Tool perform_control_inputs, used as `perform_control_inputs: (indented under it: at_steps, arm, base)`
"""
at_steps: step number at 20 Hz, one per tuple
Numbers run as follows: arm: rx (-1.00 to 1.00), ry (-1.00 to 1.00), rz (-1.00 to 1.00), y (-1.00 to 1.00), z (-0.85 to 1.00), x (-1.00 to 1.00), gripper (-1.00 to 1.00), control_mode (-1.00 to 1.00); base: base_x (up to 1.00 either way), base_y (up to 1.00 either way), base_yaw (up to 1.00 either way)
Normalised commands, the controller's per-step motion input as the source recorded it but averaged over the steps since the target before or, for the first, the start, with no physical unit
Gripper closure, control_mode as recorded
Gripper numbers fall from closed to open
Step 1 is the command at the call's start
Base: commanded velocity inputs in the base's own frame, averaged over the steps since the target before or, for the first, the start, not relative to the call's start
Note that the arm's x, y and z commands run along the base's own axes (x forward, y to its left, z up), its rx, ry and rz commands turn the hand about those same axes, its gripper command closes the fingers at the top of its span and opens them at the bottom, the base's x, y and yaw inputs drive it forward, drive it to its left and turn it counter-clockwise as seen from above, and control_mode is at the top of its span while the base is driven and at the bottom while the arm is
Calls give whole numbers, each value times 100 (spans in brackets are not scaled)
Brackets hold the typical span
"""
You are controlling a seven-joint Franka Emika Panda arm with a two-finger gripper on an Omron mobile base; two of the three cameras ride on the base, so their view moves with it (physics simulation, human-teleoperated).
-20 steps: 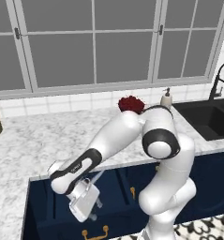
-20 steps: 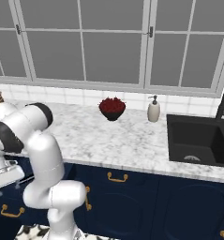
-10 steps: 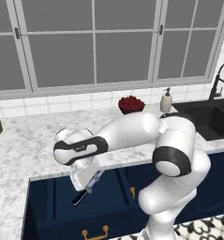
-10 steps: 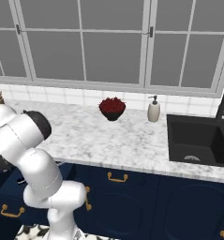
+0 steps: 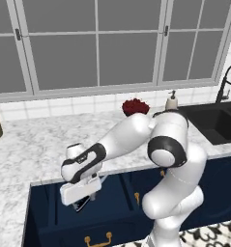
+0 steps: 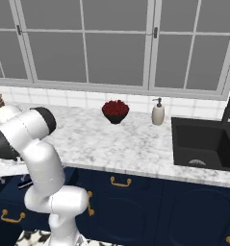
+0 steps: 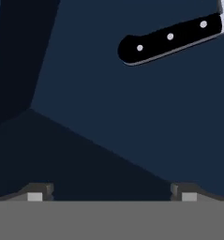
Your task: Pick up the knife from the drawer and place it on the cutting board. Then place the meat from the plate to the cutting board.
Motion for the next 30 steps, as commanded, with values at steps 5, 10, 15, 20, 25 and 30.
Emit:
perform_control_inputs:
  at_steps: [5, 10, 15, 20, 25, 30]
  arm:
    - [-20, -19, -58, 46, -35, 57, -100, -100]
    - [-17, -10, -52, 27, -40, 24, -100, -100]
    - [-11, -14, -32, 1, -18, 20, -100, -100]
    - [-8, -24, -16, 0, -34, 11, -100, -100]
    - [-2, -22, -5, 0, -32, 15, -100, -100]
    - [0, -2, 0, 0, -3, 30, -100, -100]
  base:
    - [0, 0, 0]
    - [0, 0, 0]
    - [0, 0, 0]
    - [0, 0, 0]
    - [0, 0, 0]
    - [0, 0, 0]
